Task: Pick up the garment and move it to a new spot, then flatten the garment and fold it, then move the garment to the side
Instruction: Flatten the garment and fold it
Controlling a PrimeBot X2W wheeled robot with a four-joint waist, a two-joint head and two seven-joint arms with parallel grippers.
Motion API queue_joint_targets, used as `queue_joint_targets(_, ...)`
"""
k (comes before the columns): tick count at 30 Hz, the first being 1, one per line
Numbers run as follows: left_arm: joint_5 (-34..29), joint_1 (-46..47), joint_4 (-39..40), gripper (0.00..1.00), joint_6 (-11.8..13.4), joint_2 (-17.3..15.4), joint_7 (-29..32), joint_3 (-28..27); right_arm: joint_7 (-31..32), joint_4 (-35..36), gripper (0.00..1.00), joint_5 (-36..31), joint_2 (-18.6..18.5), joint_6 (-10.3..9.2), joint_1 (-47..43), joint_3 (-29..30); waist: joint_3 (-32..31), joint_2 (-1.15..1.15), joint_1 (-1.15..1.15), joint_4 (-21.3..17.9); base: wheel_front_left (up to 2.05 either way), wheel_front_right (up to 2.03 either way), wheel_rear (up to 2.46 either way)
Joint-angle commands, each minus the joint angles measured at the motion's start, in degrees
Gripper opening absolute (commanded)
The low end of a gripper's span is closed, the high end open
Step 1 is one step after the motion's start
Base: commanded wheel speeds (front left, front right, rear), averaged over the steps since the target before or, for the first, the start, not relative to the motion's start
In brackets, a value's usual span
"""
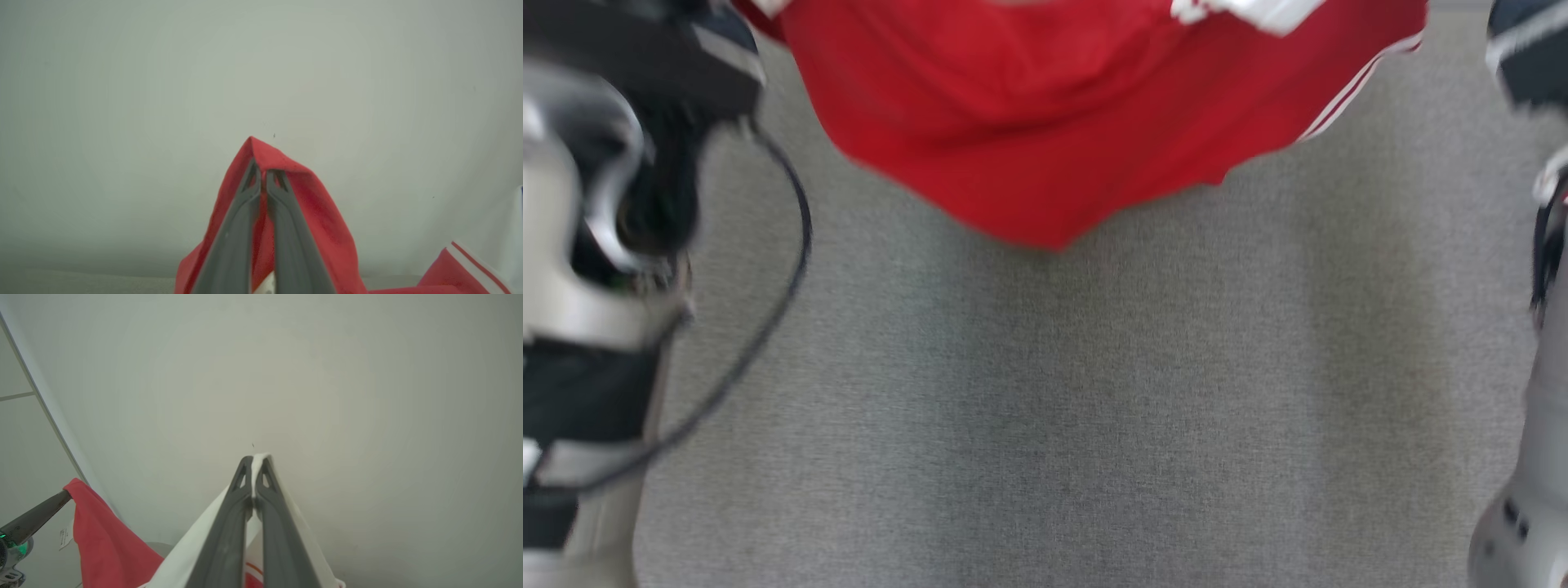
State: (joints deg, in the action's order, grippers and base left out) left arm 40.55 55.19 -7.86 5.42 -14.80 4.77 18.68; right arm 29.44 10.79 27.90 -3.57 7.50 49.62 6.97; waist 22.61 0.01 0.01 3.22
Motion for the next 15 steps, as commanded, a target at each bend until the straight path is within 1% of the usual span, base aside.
queue_joint_targets(1,0.0,1.8,-0.6,0.00,-0.1,0.3,-0.5,-0.7,-0.4,-0.8,0.00,0.3,-0.5,-0.04,2.3,-0.1,4.2,-0.01,-0.01,-1.3,0.00,0.00,0.00)
queue_joint_targets(3,1.5,6.0,-2.3,0.00,0.2,2.1,-1.3,-2.1,-1.8,-3.9,0.00,0.8,-1.4,-0.05,7.6,-0.8,6.9,-0.01,-0.01,-1.7,0.00,0.00,0.00)
queue_joint_targets(5,2.7,9.6,-4.7,0.00,-0.2,3.5,-2.8,-3.3,-3.8,-8.1,0.00,0.8,-1.6,-0.04,12.1,-0.8,9.0,-0.01,-0.01,-2.1,0.00,0.00,0.00)
queue_joint_targets(7,2.6,12.9,-7.1,0.00,-0.5,4.6,-4.4,-3.9,-6.0,-12.4,0.00,0.8,-1.3,-0.05,16.7,-0.7,10.6,-0.01,-0.01,-2.5,0.00,0.00,0.00)
queue_joint_targets(8,2.7,16.0,-9.3,0.00,-1.2,5.5,-6.3,-4.5,-8.6,-16.4,0.00,0.9,-1.1,-0.05,21.2,-0.6,11.9,-0.01,-0.01,-2.9,0.00,0.00,0.00)
queue_joint_targets(9,3.3,17.4,-10.4,0.00,-1.6,6.1,-7.2,-5.0,-10.0,-18.5,0.00,0.7,-0.9,-0.04,23.3,-0.4,12.5,-0.01,-0.01,-3.1,0.00,0.00,0.00)
queue_joint_targets(12,2.7,21.1,-14.4,0.00,-2.6,6.7,-9.9,-5.3,-14.5,-24.4,0.00,-0.3,-0.5,-0.04,28.6,-0.3,13.3,-0.01,-0.01,-3.6,0.00,0.00,0.00)
queue_joint_targets(15,1.0,24.4,-17.4,0.00,-2.9,6.7,-13.9,-5.8,-19.8,-29.6,0.00,-0.4,0.0,-0.04,33.8,1.0,13.4,-0.01,-0.01,-4.2,0.00,0.00,0.00)
